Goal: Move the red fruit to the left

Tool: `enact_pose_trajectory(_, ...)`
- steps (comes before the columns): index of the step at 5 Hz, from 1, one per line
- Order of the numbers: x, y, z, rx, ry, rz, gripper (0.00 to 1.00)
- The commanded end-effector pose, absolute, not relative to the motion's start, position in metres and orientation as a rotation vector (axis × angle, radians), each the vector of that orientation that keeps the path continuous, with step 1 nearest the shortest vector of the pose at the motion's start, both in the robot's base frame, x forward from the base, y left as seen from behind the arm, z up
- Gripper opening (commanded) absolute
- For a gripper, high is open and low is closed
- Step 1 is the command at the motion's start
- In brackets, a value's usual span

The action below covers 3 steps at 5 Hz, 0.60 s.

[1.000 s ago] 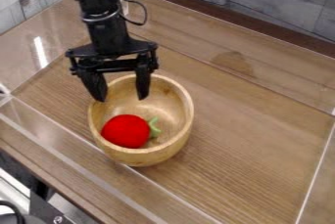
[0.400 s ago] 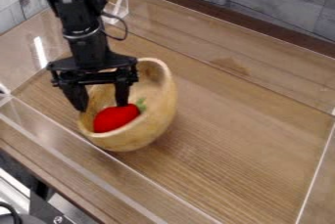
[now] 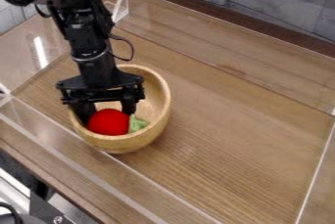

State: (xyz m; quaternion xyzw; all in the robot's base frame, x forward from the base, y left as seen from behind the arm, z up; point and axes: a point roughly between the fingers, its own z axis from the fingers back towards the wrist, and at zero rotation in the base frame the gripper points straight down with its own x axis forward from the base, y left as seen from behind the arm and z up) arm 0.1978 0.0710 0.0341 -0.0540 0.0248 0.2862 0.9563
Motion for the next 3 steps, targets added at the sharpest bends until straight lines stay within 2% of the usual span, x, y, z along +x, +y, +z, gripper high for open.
enact_pose_trajectory(1,0.205,0.076,0.044,-0.101,0.03,0.572,0.0)
enact_pose_trajectory(3,0.205,0.06,0.035,-0.104,0.039,0.459,0.0)
